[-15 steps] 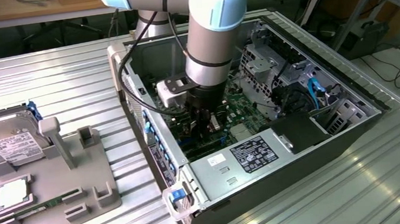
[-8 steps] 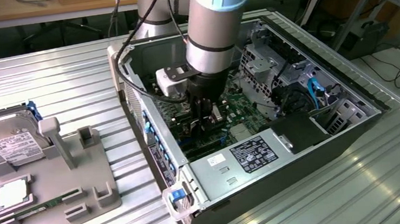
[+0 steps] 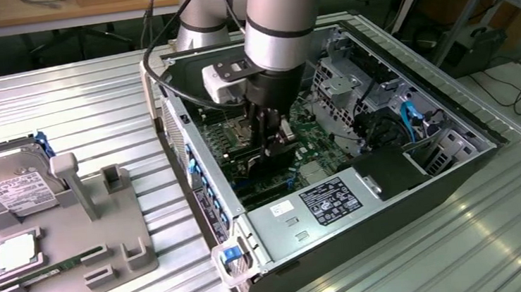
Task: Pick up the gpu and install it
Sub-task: 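Insert the gpu into the slot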
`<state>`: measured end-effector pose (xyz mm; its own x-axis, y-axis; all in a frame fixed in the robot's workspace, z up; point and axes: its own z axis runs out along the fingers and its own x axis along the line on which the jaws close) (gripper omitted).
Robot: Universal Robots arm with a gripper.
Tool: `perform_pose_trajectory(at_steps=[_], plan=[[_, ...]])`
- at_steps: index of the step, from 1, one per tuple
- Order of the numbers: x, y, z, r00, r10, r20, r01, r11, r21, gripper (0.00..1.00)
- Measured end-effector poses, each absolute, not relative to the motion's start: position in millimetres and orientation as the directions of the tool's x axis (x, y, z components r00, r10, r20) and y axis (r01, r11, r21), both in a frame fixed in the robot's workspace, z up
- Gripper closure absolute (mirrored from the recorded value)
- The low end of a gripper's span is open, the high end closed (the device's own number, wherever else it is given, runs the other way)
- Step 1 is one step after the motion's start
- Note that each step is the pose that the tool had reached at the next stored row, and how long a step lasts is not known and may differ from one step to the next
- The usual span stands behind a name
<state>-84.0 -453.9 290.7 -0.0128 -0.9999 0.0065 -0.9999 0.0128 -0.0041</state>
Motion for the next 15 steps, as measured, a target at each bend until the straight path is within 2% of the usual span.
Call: perform_pose_trajectory(at_steps=[3,5,7,10,15], plan=[[-83.9,-453.8,290.8,-0.013,-1.0,0.006,-1.0,0.013,-0.004,0.6],[-83.9,-453.8,290.9,-0.013,-1.0,0.006,-1.0,0.013,-0.004,0.73],[-83.9,-453.8,291.0,-0.013,-1.0,0.006,-1.0,0.013,-0.004,0.73],[-83.9,-453.9,291.0,-0.013,-1.0,0.006,-1.0,0.013,-0.004,0.89],[-83.9,-453.8,290.9,-0.013,-1.0,0.006,-1.0,0.013,-0.004,0.89]])
